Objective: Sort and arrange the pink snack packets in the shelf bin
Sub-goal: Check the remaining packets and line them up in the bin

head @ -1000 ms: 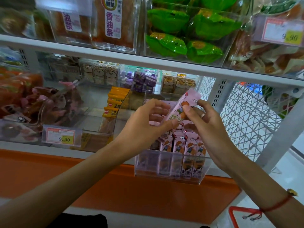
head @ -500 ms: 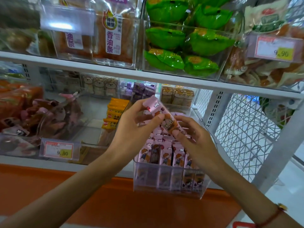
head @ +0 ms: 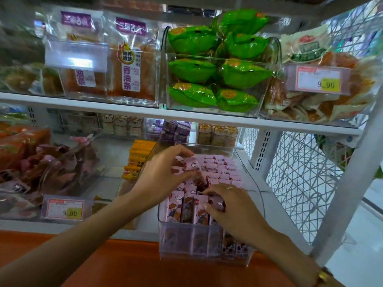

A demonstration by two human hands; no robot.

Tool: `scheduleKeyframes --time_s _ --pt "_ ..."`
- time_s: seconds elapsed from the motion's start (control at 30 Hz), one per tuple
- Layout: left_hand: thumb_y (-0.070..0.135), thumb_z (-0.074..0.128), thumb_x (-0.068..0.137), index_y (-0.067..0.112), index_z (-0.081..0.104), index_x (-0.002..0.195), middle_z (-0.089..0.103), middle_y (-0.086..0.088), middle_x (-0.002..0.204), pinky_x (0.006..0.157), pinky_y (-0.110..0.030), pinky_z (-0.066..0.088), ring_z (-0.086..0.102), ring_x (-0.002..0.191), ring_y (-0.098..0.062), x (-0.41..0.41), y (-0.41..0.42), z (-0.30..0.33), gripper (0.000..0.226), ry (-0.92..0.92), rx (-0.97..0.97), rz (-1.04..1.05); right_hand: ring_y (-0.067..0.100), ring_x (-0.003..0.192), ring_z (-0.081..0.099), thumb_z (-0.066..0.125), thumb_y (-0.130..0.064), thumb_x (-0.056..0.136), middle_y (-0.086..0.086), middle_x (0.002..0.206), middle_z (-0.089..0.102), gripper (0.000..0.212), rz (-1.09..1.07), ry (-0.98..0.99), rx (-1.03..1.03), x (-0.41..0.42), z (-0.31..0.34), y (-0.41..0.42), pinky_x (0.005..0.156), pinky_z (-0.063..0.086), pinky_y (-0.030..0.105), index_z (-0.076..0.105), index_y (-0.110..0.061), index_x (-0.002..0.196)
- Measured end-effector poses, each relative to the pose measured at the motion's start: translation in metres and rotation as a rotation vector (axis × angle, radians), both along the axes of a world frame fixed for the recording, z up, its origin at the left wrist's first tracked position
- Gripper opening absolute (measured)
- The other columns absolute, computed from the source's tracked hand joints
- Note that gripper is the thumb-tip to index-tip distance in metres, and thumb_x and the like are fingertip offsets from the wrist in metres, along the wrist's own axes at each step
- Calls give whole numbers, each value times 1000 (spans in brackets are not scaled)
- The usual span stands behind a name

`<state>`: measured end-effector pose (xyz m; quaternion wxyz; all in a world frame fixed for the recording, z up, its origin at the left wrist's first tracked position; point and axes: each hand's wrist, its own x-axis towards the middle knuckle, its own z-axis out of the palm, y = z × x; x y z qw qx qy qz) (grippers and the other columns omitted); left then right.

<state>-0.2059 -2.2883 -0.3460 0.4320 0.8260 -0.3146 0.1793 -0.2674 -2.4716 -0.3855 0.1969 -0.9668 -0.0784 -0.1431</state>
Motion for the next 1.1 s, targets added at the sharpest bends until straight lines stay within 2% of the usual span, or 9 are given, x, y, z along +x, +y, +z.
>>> scheduleKeyframes --time_s 0.23,0.4,0.5,0.63,0.77,0.87,0.97,1.03,1.1 --pt "33 76 77 41 55 90 61 27 82 69 -11 51 63 76 10 13 -16 36 26 30 185 -106 1 115 46 54 -51 88 -18 126 55 35 47 -40 33 -3 -1 -4 106 34 31 54 -39 121" --pt "36 78 75 20 62 111 67 2 109 81 -33 56 67 84 -7 28 -26 40 42 -12 417 -79 3 119 46 55 -50 88 -17 129 55 39 53 -57 21 -5 0 -4 107 33 30 53 -39 126" --pt "40 74 78 18 59 123 62 -2 122 84 -30 49 62 98 -15 38 -28 28 52 -18 589 -40 4 120 44 54 -49 89 -14 131 54 40 47 -91 -22 -5 0 -3 104 30 23 52 -39 128" --pt "44 68 83 25 62 124 64 2 118 75 -28 45 57 95 -14 44 -36 7 46 -106 825 33 5 119 42 61 -40 88 -10 129 55 38 43 -171 -95 -9 6 -1 97 26 18 57 -32 125" --pt "40 67 85 26 63 116 66 4 114 82 -31 50 60 101 -15 47 -41 3 34 -115 829 55 6 119 44 63 -31 87 -8 126 56 36 26 -184 -113 -11 10 -7 101 30 22 58 -27 123" --pt "36 53 95 24 62 119 64 3 120 87 -32 46 58 108 -15 43 -40 3 28 -94 860 -26 3 119 42 55 -32 93 -10 127 57 31 64 -131 -123 -15 10 -10 97 29 20 58 -31 124" --pt "34 45 99 24 59 124 60 3 127 82 -28 39 54 115 -15 36 -35 10 30 -158 780 -23 6 127 34 44 -36 98 -9 136 50 36 89 -50 -199 -20 8 -10 103 28 26 49 -36 133" --pt "40 48 97 26 61 119 61 5 121 78 -26 37 52 111 -13 32 -34 15 29 -214 731 -25 8 128 35 42 -37 98 -8 136 49 36 86 -56 -206 -21 9 -9 101 27 26 48 -37 134" --pt "47 51 93 27 64 114 63 7 115 76 -26 36 53 107 -12 28 -36 17 31 -208 826 -64 8 124 38 42 -36 98 -9 133 51 34 67 -131 -211 -21 9 -5 94 24 20 51 -36 131"
